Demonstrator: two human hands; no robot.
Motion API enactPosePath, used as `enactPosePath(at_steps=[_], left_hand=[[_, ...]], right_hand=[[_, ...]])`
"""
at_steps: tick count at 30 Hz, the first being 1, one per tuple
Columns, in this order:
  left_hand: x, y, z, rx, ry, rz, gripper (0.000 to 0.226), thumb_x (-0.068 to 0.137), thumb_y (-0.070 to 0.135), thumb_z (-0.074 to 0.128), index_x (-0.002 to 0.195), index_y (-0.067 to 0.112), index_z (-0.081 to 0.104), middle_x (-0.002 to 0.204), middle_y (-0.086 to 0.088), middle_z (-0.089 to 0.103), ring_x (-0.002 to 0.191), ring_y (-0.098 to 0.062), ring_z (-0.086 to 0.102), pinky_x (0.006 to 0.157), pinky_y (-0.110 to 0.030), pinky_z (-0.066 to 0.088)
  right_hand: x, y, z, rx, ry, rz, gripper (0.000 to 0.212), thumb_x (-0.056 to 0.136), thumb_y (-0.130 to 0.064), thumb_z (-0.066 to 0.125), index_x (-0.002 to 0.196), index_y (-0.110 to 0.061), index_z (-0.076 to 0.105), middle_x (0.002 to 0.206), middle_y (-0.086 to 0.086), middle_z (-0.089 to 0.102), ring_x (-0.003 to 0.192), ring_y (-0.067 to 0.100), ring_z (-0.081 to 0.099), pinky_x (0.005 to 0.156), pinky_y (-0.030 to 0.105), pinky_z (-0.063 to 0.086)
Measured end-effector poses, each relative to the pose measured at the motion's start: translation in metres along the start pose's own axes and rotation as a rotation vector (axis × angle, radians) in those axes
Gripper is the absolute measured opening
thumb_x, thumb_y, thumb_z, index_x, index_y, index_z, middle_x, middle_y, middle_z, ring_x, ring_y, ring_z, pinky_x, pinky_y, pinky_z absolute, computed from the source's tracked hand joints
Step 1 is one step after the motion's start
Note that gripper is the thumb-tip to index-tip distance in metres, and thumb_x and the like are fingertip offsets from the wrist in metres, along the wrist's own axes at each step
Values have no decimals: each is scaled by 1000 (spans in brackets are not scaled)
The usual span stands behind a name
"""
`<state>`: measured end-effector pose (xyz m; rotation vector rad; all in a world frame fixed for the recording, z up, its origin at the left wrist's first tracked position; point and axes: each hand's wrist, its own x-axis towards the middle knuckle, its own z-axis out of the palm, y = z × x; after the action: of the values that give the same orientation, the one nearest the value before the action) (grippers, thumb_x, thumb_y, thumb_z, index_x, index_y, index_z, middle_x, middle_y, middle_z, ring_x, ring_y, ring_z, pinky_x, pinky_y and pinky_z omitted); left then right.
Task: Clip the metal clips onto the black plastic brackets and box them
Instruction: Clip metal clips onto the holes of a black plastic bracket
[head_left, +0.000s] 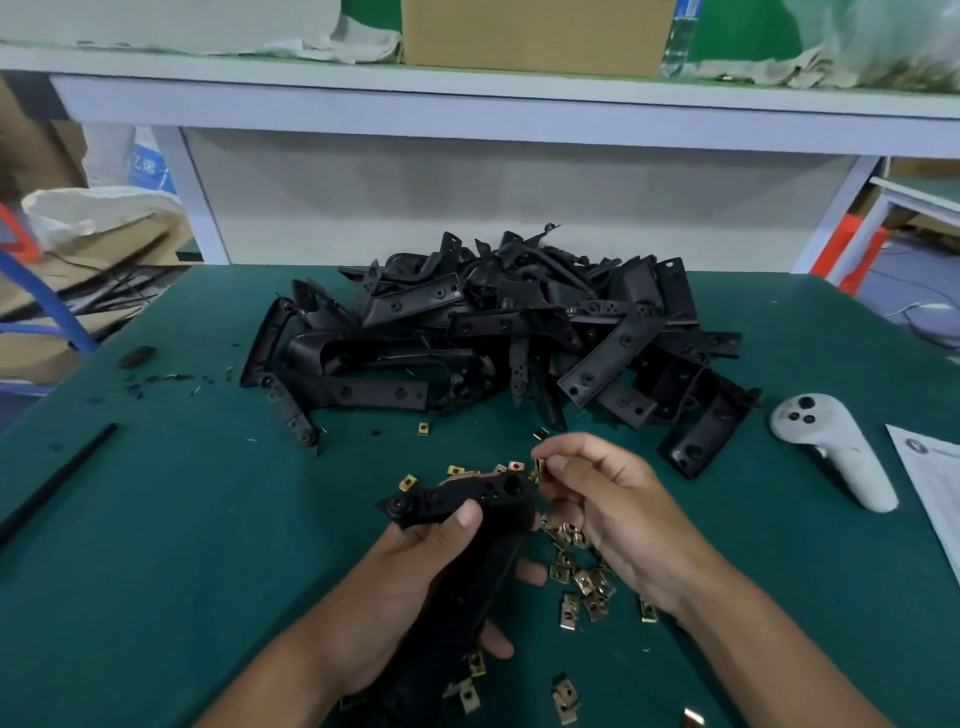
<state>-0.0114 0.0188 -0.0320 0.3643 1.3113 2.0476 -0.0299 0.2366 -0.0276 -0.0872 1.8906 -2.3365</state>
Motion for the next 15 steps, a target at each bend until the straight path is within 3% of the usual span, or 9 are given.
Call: enactPosePath(at_steps=[3, 8, 12, 15], left_hand=[[2, -5, 2, 62, -83, 19, 38, 103, 41, 53, 131, 17, 59, 120, -26, 68, 84, -28, 76, 60, -34, 61], [2, -12, 3, 163, -100, 4, 27, 102, 33, 59, 124, 17, 63, 107, -22, 74, 88, -32, 76, 56, -32, 61], [0, -14, 4, 67, -145, -34, 25, 106, 34, 54, 125, 18, 58, 116, -30, 68, 93, -37, 74, 60, -35, 62], [-2, -17, 4, 29, -154, -94, 23, 105, 41, 54, 122, 26, 56, 113, -29, 70, 92, -36, 74, 65, -37, 62]], right_hand=[[-2, -3, -1, -11, -1, -6, 21, 94, -7, 62, 98, -18, 80, 84, 1, 70, 80, 12, 67, 67, 22, 56], [-6, -9, 0, -7, -13, 2, 27, 95, -1, 60, 94, -18, 81, 80, 0, 69, 77, 8, 66, 64, 20, 55], [-8, -11, 1, -3, -71, 41, 12, 82, -15, 72, 91, -19, 78, 81, -1, 68, 75, 9, 65, 64, 20, 54], [-10, -13, 2, -26, -116, 74, 12, 81, -18, 73, 92, -20, 77, 81, -3, 67, 75, 8, 63, 65, 18, 53]])
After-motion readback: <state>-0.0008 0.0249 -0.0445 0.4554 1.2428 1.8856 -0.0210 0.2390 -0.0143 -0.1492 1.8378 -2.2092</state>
